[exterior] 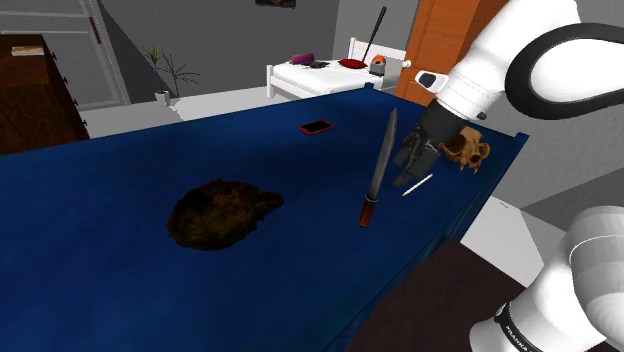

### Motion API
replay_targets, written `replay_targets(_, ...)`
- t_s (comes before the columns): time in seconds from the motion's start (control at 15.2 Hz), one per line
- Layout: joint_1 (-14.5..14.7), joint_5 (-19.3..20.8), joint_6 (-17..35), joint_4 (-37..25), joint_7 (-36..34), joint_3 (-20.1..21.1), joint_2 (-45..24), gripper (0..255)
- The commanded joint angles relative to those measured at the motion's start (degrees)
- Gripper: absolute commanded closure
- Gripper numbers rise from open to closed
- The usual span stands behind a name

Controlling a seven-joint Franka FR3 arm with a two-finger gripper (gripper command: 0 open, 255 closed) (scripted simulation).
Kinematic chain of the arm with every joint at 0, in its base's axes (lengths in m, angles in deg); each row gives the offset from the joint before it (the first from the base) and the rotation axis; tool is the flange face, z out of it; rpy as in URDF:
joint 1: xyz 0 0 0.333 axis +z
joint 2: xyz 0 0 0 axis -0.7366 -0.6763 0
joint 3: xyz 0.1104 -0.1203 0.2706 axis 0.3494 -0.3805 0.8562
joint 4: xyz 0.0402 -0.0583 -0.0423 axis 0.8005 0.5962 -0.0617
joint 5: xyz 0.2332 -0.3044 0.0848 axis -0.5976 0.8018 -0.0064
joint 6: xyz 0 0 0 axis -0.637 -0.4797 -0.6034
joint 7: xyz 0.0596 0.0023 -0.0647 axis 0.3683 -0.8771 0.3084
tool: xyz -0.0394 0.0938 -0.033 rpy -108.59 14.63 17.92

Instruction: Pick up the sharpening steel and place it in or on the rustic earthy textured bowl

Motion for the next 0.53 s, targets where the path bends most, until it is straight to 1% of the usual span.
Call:
replay_targets(0.0, 3.09, -1.56, 5.92, 3.16, 4.50, -1.22, -0.85, 0)
replay_targets(0.07, 4.47, -2.23, 8.36, 4.45, 6.34, -1.80, -1.33, 0)
replay_targets(0.46, 6.08, -3.61, 15.05, 6.36, 7.00, -1.75, -5.95, 0)
